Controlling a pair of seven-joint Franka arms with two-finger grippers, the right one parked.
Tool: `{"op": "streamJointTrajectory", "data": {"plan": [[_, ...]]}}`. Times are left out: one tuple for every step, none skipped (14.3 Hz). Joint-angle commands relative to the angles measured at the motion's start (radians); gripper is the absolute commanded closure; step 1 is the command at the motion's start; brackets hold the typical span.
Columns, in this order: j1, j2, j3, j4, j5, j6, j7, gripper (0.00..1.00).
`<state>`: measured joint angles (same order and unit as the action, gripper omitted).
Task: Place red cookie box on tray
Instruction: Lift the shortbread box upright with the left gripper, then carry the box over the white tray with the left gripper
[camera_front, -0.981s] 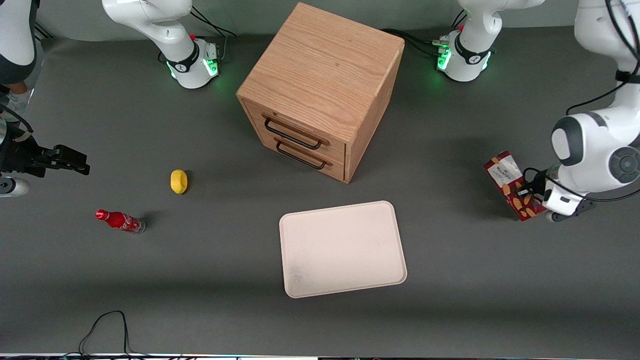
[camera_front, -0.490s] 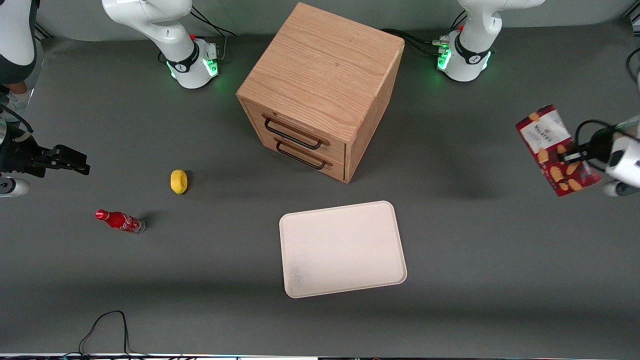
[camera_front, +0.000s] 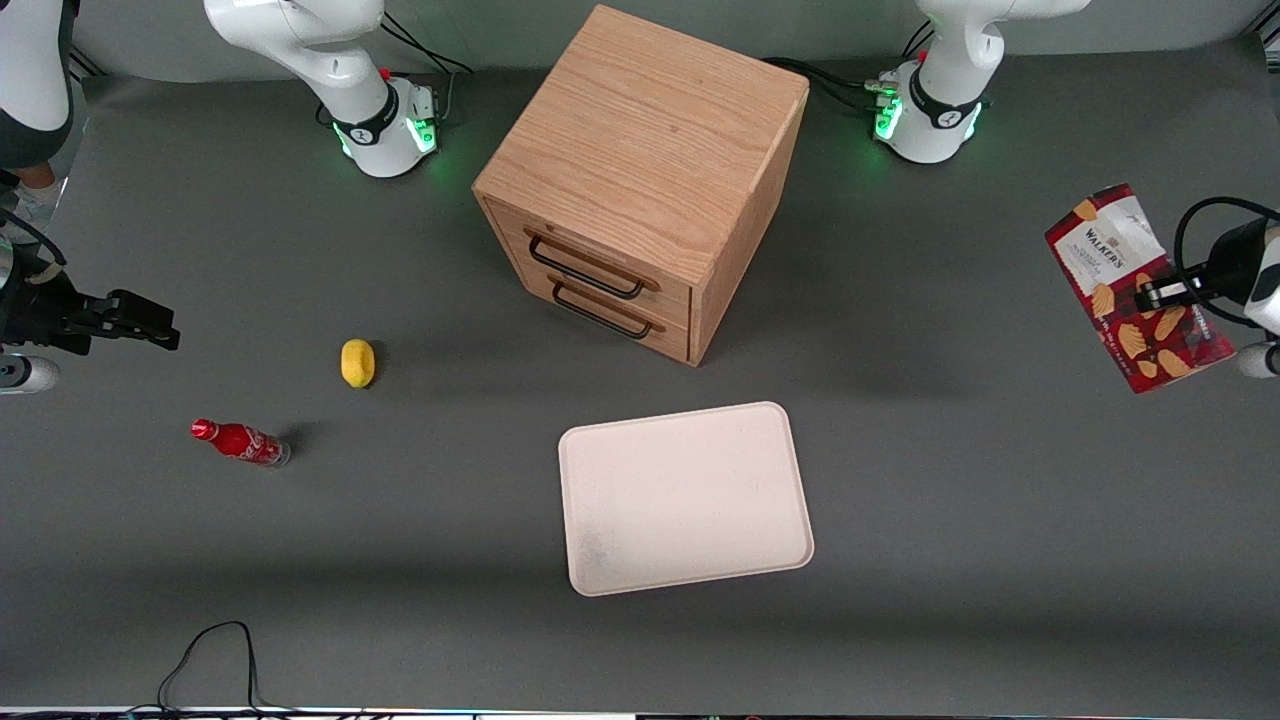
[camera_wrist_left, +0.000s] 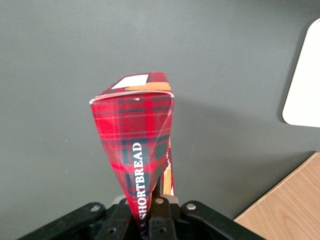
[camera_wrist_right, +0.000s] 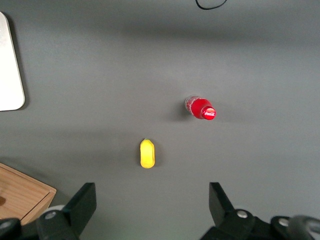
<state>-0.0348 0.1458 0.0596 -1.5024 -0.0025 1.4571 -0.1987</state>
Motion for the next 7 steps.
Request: {"op": "streamJointTrajectory", "data": {"plan": [[-0.023, 0.130, -0.061, 0.167, 0.004, -0.021, -0.098, 1.00], [-0.025, 0.179, -0.104, 0.213, 0.001, -0.017, -0.135, 1.00], [-0.025, 0.234, -0.150, 0.267, 0.005, -0.012, -0.177, 1.00], [-0.042, 0.289, -0.184, 0.322, 0.007, -0.005, -0.232, 1.00], [-0.068, 0.340, -0.204, 0.371, 0.007, 0.011, -0.290, 1.00], [-0.109, 0.385, -0.205, 0.399, 0.007, 0.044, -0.327, 1.00], [-0.155, 0.420, -0.205, 0.410, 0.009, 0.102, -0.370, 1.00]]}}
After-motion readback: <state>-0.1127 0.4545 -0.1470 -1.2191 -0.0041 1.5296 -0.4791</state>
